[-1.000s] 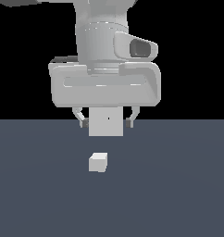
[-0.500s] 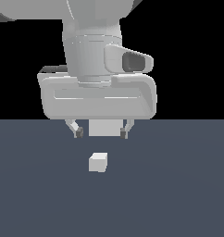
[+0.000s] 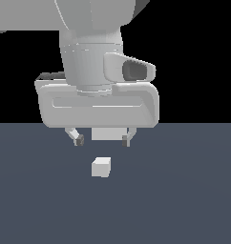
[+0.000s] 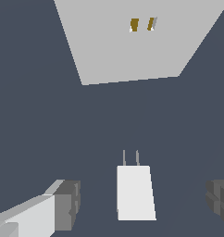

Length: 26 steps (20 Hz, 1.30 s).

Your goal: Plug the charger into the wall socket.

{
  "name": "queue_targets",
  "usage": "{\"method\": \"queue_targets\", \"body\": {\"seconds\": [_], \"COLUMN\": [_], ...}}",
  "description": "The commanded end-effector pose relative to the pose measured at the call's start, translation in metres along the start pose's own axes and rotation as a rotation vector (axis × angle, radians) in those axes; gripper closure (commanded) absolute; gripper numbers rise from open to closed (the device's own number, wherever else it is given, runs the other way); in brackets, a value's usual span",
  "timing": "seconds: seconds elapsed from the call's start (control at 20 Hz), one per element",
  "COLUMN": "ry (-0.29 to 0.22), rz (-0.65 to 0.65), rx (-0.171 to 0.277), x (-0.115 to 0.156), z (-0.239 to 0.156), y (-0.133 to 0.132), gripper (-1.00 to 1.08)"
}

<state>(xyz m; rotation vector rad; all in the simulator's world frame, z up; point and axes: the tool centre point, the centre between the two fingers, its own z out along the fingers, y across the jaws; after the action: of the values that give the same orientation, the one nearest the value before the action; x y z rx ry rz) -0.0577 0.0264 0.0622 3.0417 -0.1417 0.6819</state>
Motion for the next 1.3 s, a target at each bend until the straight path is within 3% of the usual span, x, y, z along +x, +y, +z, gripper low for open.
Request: {"method": "queue_targets", "body": {"seconds": [0.0, 1.0, 1.05, 1.25], "ry": [0.0, 0.002, 0.002, 0.002], "rz": [0.0, 0.002, 0.002, 0.002], "rx": [0.0, 0.001, 0.001, 0.001], "x": [0.0, -0.022, -0.022, -0.022], "z": [0.0, 0.046, 0.046, 0.046], "y": [0.0, 0.0, 0.0, 0.0], "gripper": [-0.92, -0.92, 1.08, 1.08]}}
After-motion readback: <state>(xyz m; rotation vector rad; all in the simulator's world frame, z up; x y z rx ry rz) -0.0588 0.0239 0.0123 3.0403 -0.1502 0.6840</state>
